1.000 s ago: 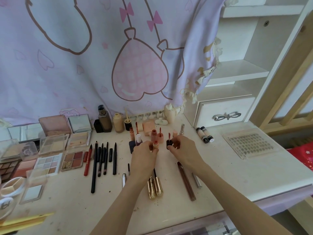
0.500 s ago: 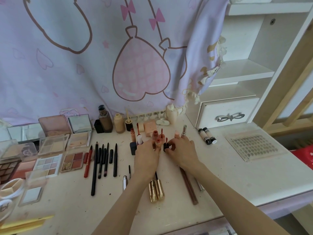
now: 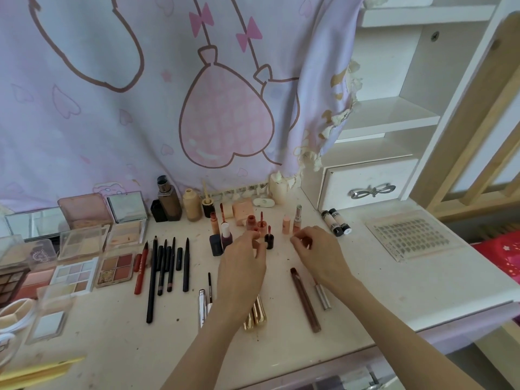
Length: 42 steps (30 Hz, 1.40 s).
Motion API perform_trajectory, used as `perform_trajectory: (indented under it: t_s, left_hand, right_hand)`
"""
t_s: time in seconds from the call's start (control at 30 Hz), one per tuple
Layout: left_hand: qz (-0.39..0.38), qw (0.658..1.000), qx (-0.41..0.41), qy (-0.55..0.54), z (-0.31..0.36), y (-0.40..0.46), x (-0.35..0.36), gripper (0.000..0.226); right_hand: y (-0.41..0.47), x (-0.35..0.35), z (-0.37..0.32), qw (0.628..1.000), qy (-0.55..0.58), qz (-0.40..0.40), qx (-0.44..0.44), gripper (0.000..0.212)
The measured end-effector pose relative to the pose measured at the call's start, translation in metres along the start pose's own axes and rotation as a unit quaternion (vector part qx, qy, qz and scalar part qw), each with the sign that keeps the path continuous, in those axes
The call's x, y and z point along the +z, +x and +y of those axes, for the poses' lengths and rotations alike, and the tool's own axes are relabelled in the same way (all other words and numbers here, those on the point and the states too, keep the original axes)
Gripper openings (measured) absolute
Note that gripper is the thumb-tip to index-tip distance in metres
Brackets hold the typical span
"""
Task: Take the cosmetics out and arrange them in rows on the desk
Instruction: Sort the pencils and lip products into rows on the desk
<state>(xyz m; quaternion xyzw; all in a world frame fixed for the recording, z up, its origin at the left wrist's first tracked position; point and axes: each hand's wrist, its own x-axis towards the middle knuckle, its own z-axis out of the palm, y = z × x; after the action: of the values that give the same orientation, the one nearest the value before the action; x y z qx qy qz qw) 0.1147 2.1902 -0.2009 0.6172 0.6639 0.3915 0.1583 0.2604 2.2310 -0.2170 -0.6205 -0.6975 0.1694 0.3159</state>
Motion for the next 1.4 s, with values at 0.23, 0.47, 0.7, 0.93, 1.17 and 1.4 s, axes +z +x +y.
perform_trajectory:
  t_s: [0.23,0.47,0.7,0.93,1.17,1.4]
  left_hand:
    - [-0.100,0.986,0.128,0.041,0.023,-0.011,0.022,0.032]
    - [-0.138,0.977,0.154,0.051,0.028,-0.002,0.031,0.034]
    - [-0.152,0.973,0.158,0.077,0.021,0.009,0.031,0.036]
    - [-0.155,0.973,0.158,0.072,0.012,0.006,0.028,0.036]
    - [-0.148,0.975,0.158,0.047,0.004,0.000,0.024,0.035]
    - [-0.173,0.976,0.128,-0.028,0.009,-0.012,0.021,0.050]
  right_hand:
    - [0.015,-0.035,0.044,0.992,-0.056,0.074,0.091,0.025]
    - [0.035,-0.028,0.054,0.980,-0.184,0.020,0.078,0.036]
    - [0.035,-0.022,0.053,0.966,-0.243,0.022,0.081,0.032]
    - [0.026,-0.016,0.055,0.960,-0.261,0.044,0.093,0.021]
    - [-0.003,-0.036,0.048,0.985,-0.036,0.124,0.115,0.018]
    - [-0.032,-0.070,0.032,0.949,0.255,0.057,0.178,0.014]
